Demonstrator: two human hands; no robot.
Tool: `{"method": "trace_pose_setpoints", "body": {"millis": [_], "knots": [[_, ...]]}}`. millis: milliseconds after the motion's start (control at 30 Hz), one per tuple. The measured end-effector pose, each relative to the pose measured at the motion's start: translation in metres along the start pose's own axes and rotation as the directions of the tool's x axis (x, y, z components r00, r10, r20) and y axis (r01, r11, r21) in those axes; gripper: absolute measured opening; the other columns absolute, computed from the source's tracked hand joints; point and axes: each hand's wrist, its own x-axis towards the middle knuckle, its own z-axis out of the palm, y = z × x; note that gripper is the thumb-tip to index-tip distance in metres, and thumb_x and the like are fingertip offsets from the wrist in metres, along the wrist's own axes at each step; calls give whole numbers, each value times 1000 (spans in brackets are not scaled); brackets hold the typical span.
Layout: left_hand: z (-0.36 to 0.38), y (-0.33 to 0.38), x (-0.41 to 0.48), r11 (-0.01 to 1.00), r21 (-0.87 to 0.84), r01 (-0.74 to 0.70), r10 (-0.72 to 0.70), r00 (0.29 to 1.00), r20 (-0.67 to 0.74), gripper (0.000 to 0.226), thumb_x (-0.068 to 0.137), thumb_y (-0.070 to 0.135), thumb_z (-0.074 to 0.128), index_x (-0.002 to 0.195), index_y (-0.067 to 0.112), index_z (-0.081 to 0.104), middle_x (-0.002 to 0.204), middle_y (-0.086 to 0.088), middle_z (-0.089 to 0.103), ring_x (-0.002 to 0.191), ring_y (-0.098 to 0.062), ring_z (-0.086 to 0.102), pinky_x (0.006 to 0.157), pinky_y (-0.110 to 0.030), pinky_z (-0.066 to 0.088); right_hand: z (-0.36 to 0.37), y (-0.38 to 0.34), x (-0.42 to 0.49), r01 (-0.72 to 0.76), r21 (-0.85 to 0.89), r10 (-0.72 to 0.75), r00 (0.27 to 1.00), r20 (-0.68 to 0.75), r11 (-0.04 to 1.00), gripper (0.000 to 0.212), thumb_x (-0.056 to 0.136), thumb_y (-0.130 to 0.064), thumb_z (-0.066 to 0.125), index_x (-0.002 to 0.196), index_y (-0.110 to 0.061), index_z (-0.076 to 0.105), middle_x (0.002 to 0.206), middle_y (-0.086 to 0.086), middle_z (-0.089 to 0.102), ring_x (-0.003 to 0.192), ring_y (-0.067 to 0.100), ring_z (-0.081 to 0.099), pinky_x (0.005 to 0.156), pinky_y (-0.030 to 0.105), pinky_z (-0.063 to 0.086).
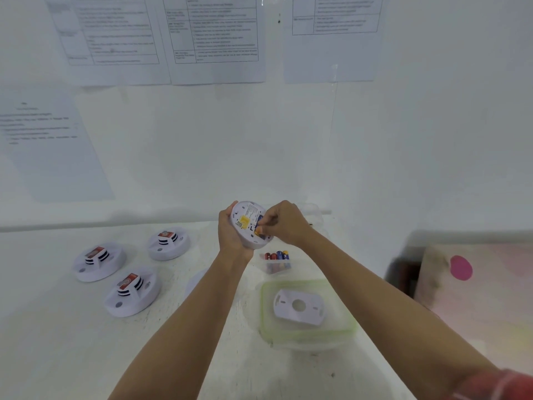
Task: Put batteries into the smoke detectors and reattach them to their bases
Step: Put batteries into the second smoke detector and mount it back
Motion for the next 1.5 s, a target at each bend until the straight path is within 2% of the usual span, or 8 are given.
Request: {"method": "trace_pose_setpoints", "body": {"millis": [233,333,567,867,1000,1167,1267,1500], "knots": [[-4,7,27,998,40,-44,46,997,-56,33,91,37,40,75,19,63,81,-4,60,80,-21,54,88,-37,42,-25,22,24,-79,170,105,984,-145,982,29,81,11,55,106,3,68,101,16,67,88,17,58,55,5,44],[-8,8,43,999,42,-32,34,997,-68,27,91,38,42,85,19,61,89,-4,60,86,-22,55,98,-41,38,-32,46,49,-187,-11,183,969,-168,982,30,83,9,51,106,1,69,109,14,67,92,19,60,68,20,50],[-16,4,77,999,52,-16,19,998,-68,33,93,39,39,97,16,62,94,-7,63,89,-25,57,98,-44,40,-3,82,99,-184,-452,274,951,141,873,36,83,-9,62,119,-5,60,127,9,58,115,25,56,93,29,45],[-24,1,95,999,36,22,-20,998,-53,35,95,37,37,91,15,64,88,-7,66,88,-25,58,92,-42,43,16,91,122,-68,-494,275,891,361,867,49,87,-26,62,133,-12,51,134,6,48,119,23,49,94,27,41],[-23,1,96,1000,18,17,-16,998,-59,35,96,37,38,91,14,63,90,-8,65,86,-25,58,90,-42,44,16,89,124,-92,-432,273,883,380,897,37,86,-14,62,122,-11,60,78,-3,47,62,7,42,53,16,34],[-21,3,91,1000,19,14,-13,998,-66,34,95,38,38,93,14,63,92,-8,65,89,-25,58,89,-41,45,16,87,120,-95,-360,226,912,342,928,20,81,-9,67,100,-6,61,108,11,59,88,23,55,71,25,42],[-20,6,85,999,43,1,1,998,-65,35,95,39,38,96,15,63,93,-8,66,90,-25,58,89,-40,45,13,85,114,-176,-99,197,940,280,979,26,74,4,70,70,-15,53,79,6,60,65,16,56,52,16,45],[-15,14,58,999,34,-8,10,999,-45,50,95,37,36,65,19,73,71,-3,71,82,-24,59,82,-38,45,-11,57,84,-233,428,256,967,4,873,26,71,9,72,74,-8,53,67,13,61,48,12,60,50,18,53]]}}
